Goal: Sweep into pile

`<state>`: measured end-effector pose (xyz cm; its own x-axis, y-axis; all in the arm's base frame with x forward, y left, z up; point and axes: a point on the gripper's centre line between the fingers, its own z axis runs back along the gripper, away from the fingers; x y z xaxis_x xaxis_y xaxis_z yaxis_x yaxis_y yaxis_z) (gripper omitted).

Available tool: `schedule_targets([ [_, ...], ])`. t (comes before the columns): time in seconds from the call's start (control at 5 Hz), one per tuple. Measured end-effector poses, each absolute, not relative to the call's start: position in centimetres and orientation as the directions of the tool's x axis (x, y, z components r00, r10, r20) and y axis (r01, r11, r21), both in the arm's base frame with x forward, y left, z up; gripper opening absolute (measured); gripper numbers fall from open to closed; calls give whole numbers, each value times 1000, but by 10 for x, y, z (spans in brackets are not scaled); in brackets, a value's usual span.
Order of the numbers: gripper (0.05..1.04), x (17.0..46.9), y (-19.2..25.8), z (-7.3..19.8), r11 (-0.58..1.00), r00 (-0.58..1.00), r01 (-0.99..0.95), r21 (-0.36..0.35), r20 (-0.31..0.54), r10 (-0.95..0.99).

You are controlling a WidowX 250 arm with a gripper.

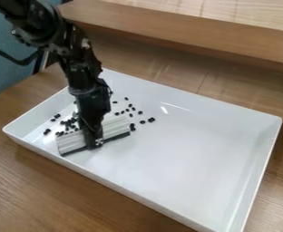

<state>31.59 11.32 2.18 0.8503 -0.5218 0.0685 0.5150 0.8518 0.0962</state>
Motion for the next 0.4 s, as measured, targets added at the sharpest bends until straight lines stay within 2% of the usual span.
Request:
schedule_targets([
  [0.4,399,335,135,22,801,800,591,95,58,-597],
])
